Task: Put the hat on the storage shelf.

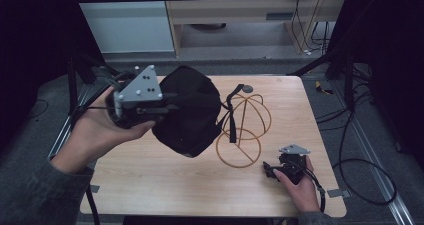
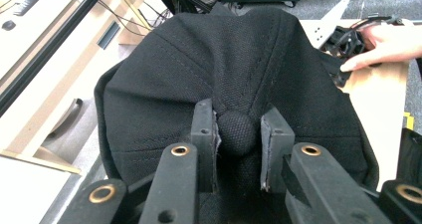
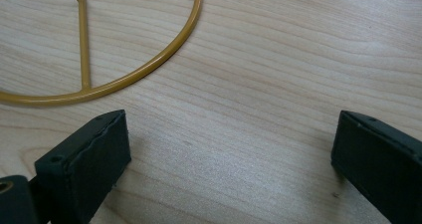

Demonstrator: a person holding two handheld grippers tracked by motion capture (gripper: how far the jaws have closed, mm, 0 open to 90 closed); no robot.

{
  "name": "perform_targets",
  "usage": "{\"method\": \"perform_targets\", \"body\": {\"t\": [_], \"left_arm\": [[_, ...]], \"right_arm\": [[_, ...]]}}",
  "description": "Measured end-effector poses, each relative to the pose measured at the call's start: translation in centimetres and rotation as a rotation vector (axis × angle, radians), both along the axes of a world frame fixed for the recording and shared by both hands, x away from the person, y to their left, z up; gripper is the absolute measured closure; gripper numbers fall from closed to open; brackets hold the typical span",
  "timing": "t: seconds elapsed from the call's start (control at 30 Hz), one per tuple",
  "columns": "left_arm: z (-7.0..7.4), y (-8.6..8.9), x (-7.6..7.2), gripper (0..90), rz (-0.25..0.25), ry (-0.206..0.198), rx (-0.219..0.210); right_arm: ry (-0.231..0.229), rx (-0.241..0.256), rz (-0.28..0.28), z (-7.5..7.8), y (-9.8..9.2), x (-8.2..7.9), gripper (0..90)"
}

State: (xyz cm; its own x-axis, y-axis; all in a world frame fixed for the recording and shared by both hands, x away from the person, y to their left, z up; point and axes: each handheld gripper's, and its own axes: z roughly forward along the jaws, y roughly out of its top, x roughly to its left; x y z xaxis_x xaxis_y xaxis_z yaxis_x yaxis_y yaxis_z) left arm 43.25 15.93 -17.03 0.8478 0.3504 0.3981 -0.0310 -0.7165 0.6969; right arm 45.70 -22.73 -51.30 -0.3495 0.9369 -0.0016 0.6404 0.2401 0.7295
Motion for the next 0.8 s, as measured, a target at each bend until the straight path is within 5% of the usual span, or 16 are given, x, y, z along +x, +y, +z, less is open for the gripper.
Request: {"method": "perform_targets", "body": {"t": [0.8], "left_arm": [[-0.6, -4.9, 3.1, 73.2, -0.047, 0.034, 0.004]], "right_arm": [[0.001, 0.001, 0.005, 0.0, 0.0, 0.0, 2.2]]}}
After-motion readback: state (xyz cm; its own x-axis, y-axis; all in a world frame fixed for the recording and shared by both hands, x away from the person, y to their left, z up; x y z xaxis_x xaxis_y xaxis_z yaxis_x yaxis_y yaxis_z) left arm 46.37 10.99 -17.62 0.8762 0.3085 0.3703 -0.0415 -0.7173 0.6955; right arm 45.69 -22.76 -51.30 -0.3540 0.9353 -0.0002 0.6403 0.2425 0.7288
